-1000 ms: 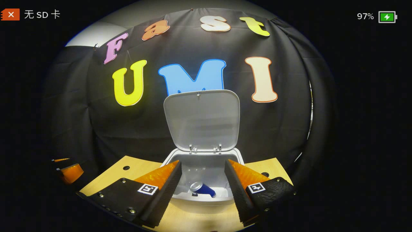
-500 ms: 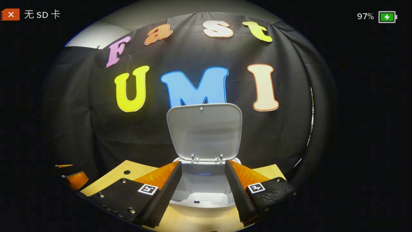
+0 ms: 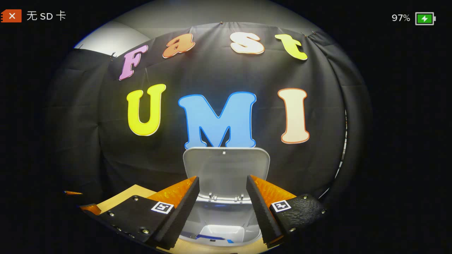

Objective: Press the lid of the desktop garbage bin to open it, pick up the crumpled paper on the desktop and throw it into the bin, then pick up the pop can on the desktop and drop it into the bin, and finally close the garbage bin lid.

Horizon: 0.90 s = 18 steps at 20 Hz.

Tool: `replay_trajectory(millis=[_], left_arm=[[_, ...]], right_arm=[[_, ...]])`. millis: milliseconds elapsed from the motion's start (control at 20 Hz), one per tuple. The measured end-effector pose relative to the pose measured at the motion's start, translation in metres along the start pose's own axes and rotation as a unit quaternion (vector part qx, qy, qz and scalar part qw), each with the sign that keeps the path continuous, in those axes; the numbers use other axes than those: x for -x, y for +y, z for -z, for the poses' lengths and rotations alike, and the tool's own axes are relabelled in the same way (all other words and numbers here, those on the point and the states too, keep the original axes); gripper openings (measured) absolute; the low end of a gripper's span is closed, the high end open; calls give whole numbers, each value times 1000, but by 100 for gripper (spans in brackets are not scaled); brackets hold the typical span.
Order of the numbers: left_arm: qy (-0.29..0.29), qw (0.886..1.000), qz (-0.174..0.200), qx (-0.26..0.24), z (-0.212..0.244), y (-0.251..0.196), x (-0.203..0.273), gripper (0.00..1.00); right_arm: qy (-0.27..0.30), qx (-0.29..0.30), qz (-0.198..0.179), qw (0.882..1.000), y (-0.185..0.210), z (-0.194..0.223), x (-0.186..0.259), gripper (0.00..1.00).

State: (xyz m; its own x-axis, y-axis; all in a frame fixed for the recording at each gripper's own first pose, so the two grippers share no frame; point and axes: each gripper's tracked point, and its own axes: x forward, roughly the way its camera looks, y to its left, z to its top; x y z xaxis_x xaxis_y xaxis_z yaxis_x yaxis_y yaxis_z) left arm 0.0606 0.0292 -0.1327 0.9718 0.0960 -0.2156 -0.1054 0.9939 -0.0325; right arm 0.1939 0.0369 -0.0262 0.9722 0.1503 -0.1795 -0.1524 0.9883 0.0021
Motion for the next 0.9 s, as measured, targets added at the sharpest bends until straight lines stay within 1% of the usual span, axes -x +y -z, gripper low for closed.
replay_trajectory(millis=[50, 150, 200, 350, 500, 700, 900], left_arm=[[1, 1000, 0, 2, 0, 0, -1, 95], [4, 1000, 0, 6, 3, 0, -3, 91], [5, 1000, -1, 7, 4, 1, -4, 95], [7, 1000, -3, 9, 6, 1, -7, 95], [11, 1000, -7, 11, 8, 4, -8, 95], [15, 1000, -16, 14, 11, 12, -8, 95], [19, 999, -28, 15, 14, 23, -6, 95]], right_arm=[[-5, 1, 0, 1000, -3, -9, -8, 85], [-15, 3, 1, 1000, -4, -21, -15, 85], [-21, 5, 2, 1000, -5, -28, -19, 85], [-34, 10, -2, 999, -3, -45, -32, 85], [-44, 13, 1, 999, -6, -59, -49, 85], [-30, 10, 0, 1000, -7, -57, -75, 85], [-22, 12, 8, 1000, -15, -50, -89, 85]])
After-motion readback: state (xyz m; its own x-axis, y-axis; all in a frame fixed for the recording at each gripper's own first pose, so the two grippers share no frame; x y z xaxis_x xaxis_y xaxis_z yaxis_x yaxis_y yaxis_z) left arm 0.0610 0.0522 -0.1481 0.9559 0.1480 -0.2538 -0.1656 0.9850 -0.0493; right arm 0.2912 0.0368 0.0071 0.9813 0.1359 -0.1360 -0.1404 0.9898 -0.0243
